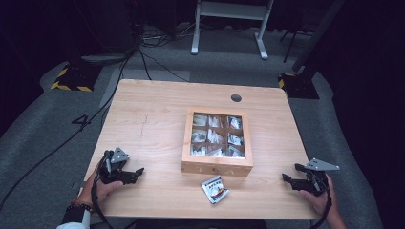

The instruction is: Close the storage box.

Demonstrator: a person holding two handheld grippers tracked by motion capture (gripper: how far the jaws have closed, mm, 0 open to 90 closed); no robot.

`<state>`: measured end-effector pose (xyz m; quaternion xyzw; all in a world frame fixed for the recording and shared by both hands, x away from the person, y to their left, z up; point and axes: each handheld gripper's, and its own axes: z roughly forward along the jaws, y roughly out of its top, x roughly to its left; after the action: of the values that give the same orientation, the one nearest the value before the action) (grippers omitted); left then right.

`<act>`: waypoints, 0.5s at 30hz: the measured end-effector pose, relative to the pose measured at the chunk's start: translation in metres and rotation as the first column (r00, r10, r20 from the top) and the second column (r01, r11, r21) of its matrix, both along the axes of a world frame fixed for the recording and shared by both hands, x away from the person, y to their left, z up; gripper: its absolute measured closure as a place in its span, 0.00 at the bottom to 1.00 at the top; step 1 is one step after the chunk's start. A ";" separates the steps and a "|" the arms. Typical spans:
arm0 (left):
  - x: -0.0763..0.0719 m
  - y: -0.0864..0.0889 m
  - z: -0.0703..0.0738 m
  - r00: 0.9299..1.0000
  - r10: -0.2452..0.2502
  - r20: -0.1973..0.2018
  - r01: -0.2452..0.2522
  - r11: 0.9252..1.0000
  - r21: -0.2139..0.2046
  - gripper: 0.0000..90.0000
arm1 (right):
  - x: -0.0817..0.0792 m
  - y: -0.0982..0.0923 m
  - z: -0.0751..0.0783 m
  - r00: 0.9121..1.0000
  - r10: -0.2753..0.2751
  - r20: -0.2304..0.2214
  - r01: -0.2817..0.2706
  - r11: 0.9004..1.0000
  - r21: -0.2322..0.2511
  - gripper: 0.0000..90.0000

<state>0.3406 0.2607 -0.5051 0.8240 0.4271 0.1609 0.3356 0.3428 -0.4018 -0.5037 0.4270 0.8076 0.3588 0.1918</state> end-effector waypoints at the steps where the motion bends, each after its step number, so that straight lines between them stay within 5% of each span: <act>1: 0.000 0.000 0.000 1.000 0.000 0.000 0.000 1.000 0.000 0.17 | 0.000 0.000 0.000 1.000 0.000 0.000 0.000 1.000 0.000 0.25; 15: 0.000 0.001 0.000 1.000 -0.007 -0.001 0.007 1.000 0.000 0.17 | 0.000 -0.001 0.000 1.000 0.002 0.000 -0.002 1.000 0.001 0.25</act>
<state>0.3409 0.2613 -0.5050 0.8256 0.4246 0.1594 0.3357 0.3425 -0.4025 -0.5038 0.4264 0.8077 0.3595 0.1912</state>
